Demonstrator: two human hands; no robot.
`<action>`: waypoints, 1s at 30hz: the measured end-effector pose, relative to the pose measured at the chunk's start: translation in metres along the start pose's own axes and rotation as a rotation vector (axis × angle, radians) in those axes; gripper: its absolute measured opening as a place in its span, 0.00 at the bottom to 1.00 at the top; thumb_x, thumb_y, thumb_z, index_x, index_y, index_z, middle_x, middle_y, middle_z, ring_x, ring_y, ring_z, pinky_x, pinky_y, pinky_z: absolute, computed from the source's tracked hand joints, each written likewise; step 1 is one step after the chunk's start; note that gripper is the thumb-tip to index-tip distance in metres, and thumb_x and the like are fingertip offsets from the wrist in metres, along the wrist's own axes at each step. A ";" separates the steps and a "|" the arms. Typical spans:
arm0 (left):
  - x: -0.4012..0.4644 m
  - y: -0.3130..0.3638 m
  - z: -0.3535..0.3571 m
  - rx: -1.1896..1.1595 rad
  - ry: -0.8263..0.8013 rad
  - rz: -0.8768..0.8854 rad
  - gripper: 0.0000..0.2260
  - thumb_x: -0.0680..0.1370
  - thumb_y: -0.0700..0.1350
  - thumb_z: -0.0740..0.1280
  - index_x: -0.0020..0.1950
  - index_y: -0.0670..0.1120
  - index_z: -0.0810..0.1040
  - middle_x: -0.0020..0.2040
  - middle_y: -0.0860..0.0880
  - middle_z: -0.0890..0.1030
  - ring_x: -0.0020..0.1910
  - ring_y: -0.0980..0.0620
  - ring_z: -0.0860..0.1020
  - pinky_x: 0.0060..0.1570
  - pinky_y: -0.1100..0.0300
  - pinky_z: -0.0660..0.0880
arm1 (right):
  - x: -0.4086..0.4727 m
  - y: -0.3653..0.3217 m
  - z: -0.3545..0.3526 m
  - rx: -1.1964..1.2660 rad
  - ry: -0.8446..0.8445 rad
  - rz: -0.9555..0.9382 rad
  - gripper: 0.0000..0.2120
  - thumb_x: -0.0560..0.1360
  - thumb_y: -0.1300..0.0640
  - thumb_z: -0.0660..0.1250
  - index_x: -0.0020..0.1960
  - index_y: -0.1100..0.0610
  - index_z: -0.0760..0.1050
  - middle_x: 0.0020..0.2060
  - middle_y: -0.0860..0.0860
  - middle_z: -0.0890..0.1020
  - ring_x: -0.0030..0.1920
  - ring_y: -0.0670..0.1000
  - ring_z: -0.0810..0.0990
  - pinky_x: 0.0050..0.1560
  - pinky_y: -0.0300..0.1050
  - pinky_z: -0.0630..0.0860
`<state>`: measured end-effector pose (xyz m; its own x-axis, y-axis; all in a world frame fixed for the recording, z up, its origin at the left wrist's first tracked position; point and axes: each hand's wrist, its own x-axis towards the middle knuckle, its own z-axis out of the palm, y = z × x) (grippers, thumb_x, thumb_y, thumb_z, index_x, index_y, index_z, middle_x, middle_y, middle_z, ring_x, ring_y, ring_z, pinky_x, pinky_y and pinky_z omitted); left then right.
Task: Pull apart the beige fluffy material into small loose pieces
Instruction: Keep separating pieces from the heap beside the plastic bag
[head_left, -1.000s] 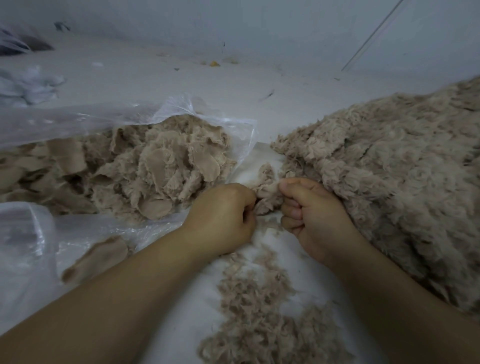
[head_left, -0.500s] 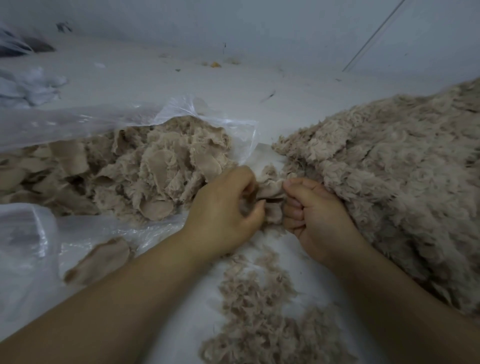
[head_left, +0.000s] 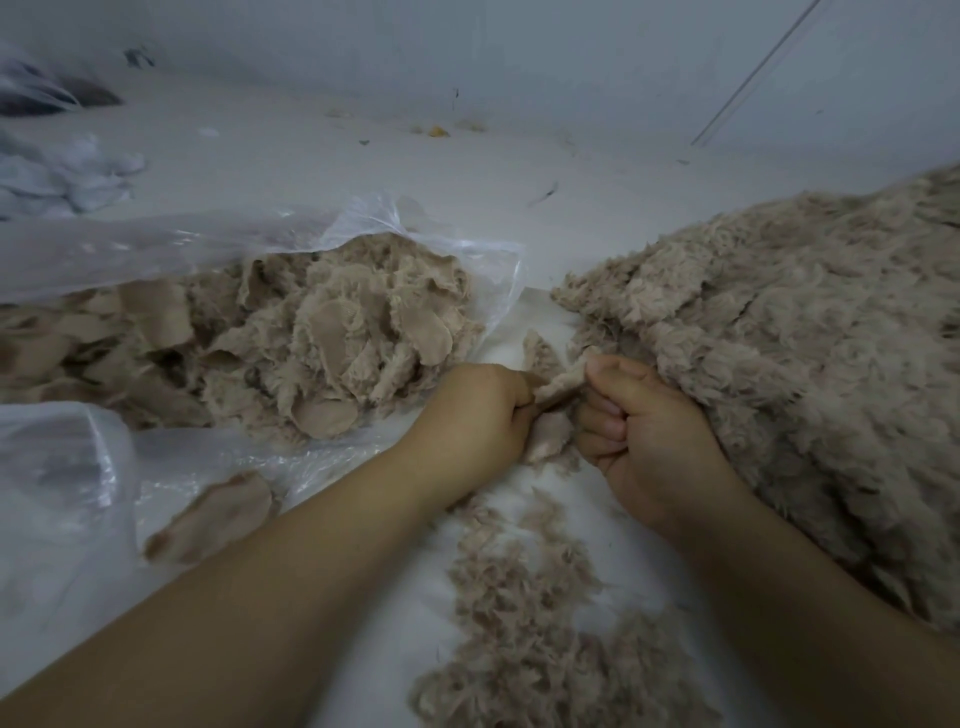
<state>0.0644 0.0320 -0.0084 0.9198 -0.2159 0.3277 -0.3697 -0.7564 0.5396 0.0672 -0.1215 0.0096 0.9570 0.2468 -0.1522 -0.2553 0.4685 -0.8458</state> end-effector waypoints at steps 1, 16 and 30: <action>0.000 0.001 -0.001 -0.012 0.026 0.028 0.22 0.77 0.36 0.66 0.26 0.51 0.67 0.26 0.51 0.71 0.26 0.51 0.69 0.31 0.60 0.60 | 0.000 0.000 0.000 0.014 0.007 0.005 0.14 0.82 0.62 0.57 0.38 0.54 0.67 0.22 0.45 0.65 0.20 0.41 0.61 0.19 0.32 0.59; 0.001 0.009 -0.007 0.212 -0.132 0.097 0.25 0.77 0.50 0.50 0.51 0.39 0.84 0.57 0.42 0.82 0.51 0.42 0.80 0.50 0.50 0.76 | -0.002 -0.003 -0.004 0.202 -0.111 -0.070 0.09 0.72 0.58 0.63 0.33 0.53 0.70 0.21 0.44 0.64 0.19 0.40 0.60 0.18 0.31 0.58; -0.002 0.002 -0.002 0.074 -0.096 0.090 0.14 0.73 0.37 0.60 0.54 0.38 0.81 0.60 0.44 0.78 0.55 0.45 0.78 0.54 0.50 0.76 | -0.001 -0.003 -0.003 0.062 -0.172 0.001 0.15 0.76 0.59 0.60 0.31 0.54 0.72 0.20 0.45 0.63 0.19 0.40 0.59 0.18 0.31 0.56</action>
<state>0.0620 0.0323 -0.0066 0.8929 -0.3407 0.2943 -0.4441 -0.7738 0.4516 0.0678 -0.1253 0.0108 0.9205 0.3862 -0.0592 -0.2697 0.5184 -0.8115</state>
